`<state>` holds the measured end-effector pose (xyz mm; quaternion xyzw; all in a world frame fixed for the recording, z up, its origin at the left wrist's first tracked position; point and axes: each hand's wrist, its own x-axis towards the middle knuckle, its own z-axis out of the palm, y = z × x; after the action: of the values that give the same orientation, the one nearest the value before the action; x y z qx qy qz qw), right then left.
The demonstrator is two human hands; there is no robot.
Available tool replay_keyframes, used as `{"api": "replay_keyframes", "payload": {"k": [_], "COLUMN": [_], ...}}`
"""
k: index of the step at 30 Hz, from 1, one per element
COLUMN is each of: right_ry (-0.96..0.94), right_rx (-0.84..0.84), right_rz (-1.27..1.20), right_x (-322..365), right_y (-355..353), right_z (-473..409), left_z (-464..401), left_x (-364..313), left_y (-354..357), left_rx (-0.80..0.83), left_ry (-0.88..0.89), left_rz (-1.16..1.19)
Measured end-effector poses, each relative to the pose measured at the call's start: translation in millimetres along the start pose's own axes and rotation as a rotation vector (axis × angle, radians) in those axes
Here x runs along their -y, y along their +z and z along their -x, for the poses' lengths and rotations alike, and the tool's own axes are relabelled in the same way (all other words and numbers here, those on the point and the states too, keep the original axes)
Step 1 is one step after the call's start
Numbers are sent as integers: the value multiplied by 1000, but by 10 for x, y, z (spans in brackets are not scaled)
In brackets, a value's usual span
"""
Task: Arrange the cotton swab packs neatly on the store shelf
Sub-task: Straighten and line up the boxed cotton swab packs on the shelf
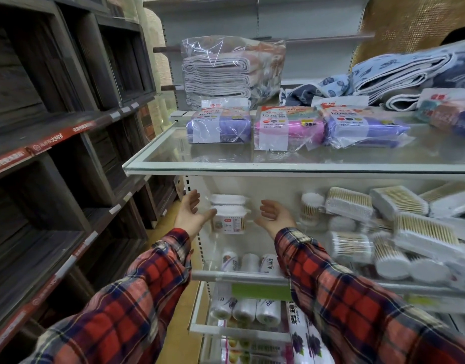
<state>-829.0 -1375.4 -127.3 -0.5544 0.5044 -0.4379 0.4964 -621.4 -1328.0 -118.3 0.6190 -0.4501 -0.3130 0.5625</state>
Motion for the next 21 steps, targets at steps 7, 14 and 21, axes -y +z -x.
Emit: {"api": "replay_keyframes", "payload": {"k": [7, 14, 21], "right_ry": [-56, -60, -88], "right_rx": [-36, -68, -89], "right_rz": [10, -13, 25], "right_x": [127, 192, 248], "right_y": [-316, -591, -777], "right_z": [67, 176, 204], "left_z": [103, 176, 266], "left_x": [-252, -399, -491], "left_y": [327, 695, 924], "left_rx": [10, 1, 87], "left_ry": [130, 221, 183], "left_rz": [-40, -79, -87]}}
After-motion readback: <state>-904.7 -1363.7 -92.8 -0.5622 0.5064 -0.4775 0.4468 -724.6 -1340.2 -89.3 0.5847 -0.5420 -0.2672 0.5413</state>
